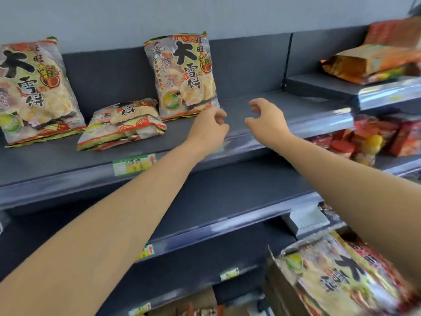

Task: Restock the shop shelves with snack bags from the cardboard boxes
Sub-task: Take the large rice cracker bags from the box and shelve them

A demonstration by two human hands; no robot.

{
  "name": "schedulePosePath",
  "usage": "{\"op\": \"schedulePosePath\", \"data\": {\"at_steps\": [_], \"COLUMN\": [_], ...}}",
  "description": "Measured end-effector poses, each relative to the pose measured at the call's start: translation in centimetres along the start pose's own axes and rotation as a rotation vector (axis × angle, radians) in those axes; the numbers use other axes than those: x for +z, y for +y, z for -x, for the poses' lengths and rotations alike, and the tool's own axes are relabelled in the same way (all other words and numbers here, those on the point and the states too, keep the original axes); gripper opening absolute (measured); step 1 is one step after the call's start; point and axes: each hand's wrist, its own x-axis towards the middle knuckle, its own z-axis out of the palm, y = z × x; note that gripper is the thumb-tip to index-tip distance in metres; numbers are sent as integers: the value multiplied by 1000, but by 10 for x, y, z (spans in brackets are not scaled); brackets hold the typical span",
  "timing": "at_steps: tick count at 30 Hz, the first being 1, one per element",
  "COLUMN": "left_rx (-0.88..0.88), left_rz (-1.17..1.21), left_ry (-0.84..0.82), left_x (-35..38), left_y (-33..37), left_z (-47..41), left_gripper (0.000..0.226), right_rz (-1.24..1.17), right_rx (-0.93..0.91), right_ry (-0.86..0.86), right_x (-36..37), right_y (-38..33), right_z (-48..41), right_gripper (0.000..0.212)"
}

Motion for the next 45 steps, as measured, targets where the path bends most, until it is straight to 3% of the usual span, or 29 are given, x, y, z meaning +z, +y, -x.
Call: {"op": "schedulePosePath", "data": {"at_steps": [5,11,19,22,23,25,28,30,33,36,41,45], "left_rx": [6,-99,-384,-391,-380,-388,-396,-389,-427,-468,-568,-545], "left_rz": [65,85,132,18,-33,-141,-317,-404,-455,-457,-432,-582], "left_ry": [-251,-537,-637,-684,-689,-692,-736,-799,-863,-915,-929,-885], "left_x": [63,135,240,279,291,312,337,347,362,375,387,394], "left_y": [15,25,29,26,23,13,-6,-19,-36,-49,-68,-70], "left_z": [61,115,150,159,159,157,152,147,142,143,144,144], "left_gripper": [28,32,25,21,16,10,25,37,54,62,94,91], "right_rz": [123,305,291,174,218,284,280,268,267,220,117,133], "right_rx": [175,412,608,776,747,771,827,844,831,819,881,1001], "right_ry": [-9,-197,-445,-511,-545,-640,-775,-888,-981,-1029,-1043,-881], "right_x": [-40,-83,-103,-107,-108,-109,-99,-90,-80,-74,-58,-41], "right_y": [62,142,241,271,281,303,331,341,354,359,374,384], "right_z": [76,135,176,188,190,196,207,213,216,212,212,217], "right_gripper": [46,35,34,33,32,11,22,11,34,40,39,46]}}
